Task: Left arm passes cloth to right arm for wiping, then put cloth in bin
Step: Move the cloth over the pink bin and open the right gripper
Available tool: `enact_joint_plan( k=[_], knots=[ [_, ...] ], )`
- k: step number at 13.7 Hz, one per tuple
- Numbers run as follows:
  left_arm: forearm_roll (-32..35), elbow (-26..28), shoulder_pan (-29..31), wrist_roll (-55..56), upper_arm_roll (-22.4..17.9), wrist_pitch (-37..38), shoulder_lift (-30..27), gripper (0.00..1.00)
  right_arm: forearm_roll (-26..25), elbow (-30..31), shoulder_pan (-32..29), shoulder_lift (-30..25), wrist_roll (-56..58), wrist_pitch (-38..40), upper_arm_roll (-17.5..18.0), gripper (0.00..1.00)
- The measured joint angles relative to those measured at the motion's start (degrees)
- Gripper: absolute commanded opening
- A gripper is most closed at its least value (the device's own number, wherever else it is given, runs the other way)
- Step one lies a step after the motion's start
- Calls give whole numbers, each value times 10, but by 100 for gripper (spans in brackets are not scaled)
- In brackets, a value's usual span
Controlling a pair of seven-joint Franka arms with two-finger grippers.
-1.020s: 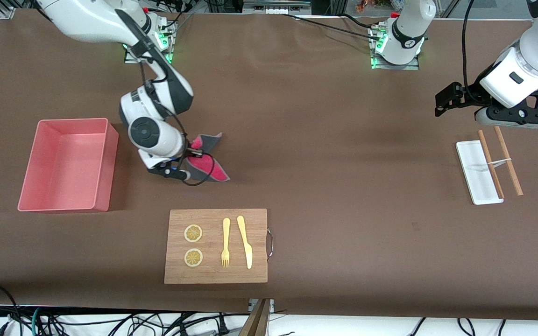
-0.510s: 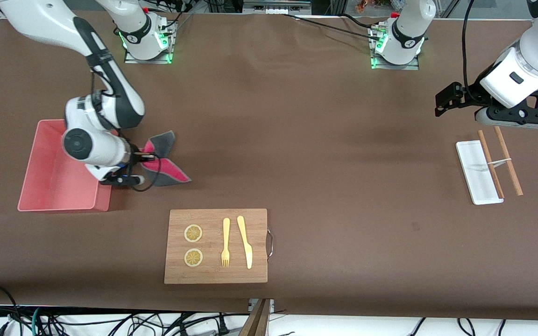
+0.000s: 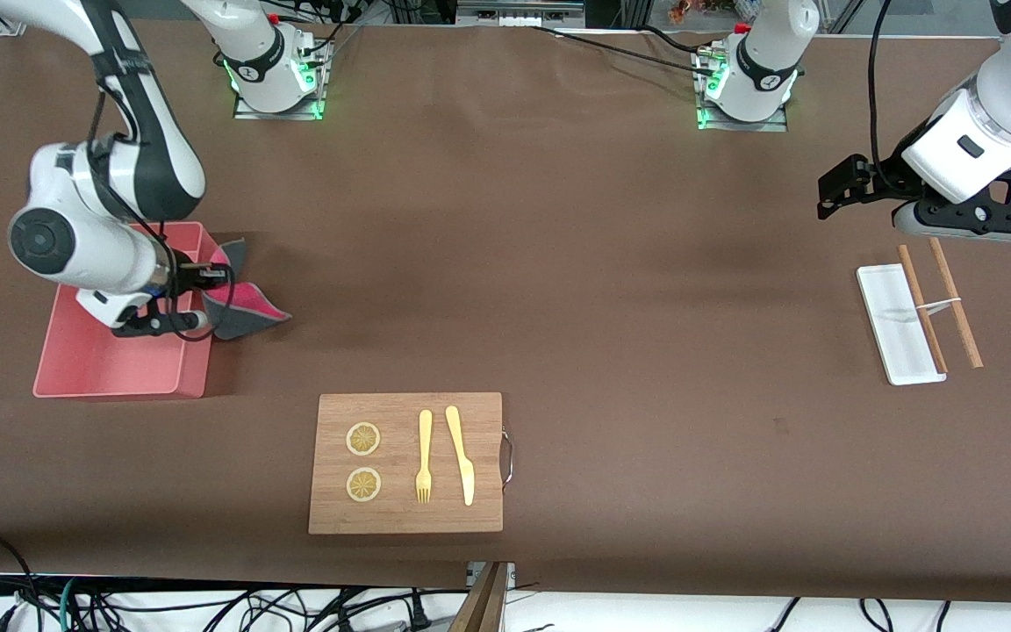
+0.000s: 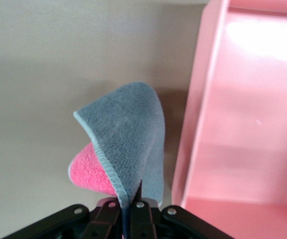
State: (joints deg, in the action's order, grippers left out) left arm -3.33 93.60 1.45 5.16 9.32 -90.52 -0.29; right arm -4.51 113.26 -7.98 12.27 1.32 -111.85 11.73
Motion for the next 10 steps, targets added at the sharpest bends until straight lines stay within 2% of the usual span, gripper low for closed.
enact_joint_plan(
  k=[4, 7, 10],
  knots=[
    [0, 0, 0, 0, 0, 1, 0, 100, -8, -61, 0, -48, 39, 119, -14, 0],
    [0, 0, 0, 0, 0, 1, 0, 100, -26, -74, -2, -56, 93, 127, -52, 0],
    [0, 0, 0, 0, 0, 1, 0, 100, -57, -75, -12, -55, 114, 117, -70, 0]
  ],
)
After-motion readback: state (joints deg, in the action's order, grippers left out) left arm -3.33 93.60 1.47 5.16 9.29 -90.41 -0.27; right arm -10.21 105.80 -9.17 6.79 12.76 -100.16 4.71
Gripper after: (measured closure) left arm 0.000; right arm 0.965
